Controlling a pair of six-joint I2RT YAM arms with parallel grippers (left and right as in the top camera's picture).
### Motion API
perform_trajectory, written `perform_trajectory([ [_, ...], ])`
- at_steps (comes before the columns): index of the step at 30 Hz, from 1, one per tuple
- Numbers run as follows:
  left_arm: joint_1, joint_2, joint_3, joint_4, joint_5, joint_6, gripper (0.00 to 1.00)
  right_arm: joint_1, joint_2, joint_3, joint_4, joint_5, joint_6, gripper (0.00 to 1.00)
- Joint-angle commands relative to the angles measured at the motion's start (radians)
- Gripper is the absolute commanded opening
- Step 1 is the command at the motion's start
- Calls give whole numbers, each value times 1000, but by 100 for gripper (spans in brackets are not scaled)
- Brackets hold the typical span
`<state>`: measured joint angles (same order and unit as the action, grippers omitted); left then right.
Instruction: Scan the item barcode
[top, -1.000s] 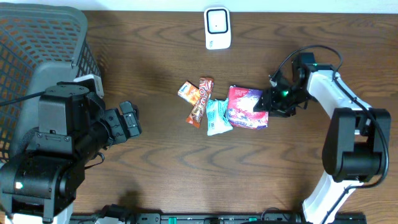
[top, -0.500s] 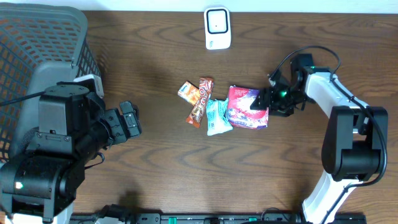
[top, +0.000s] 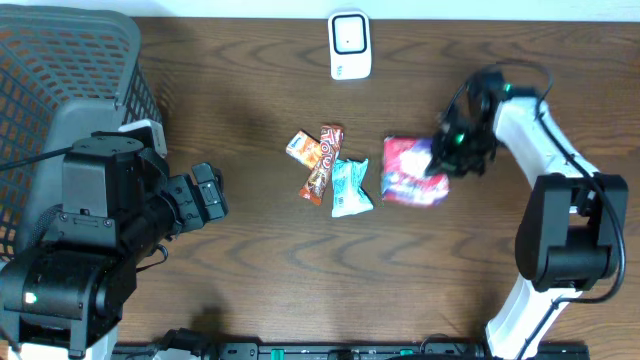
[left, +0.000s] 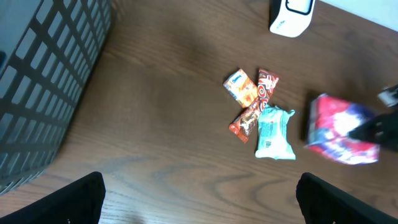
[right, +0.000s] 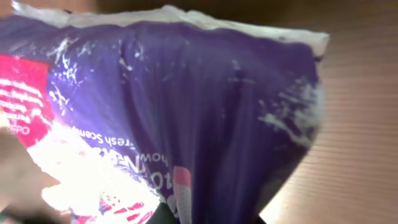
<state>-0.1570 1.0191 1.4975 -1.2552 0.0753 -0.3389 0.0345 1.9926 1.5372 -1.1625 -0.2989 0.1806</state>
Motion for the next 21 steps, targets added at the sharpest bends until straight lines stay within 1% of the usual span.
perform_trajectory([
  [1,6,-1,0,-2,-9,10,98,42,-18,184,-103,384,121,1],
  [2,6,-1,1,-2,-9,10,98,62,-18,243,-163,531,165,1],
  [3,6,-1,1,-2,-9,10,98,78,-18,275,-205,640,204,1],
  [6,6,-1,1,-2,-9,10,98,130,-18,303,-307,934,360,1],
  [8,6,-1,1,-2,-9,10,98,161,-14,292,-361,1090,445,1],
  [10,6,-1,1,-2,-9,10,98,185,-11,265,-372,1177,488,1],
  [14,6,-1,0,-2,-9,10,98,216,-10,163,-296,1184,483,1],
  [19,6,-1,1,-2,-9,10,98,242,-10,-4,-168,1153,412,1],
  [21,6,-1,1,-2,-9,10,98,258,-10,-44,-141,1134,412,5],
])
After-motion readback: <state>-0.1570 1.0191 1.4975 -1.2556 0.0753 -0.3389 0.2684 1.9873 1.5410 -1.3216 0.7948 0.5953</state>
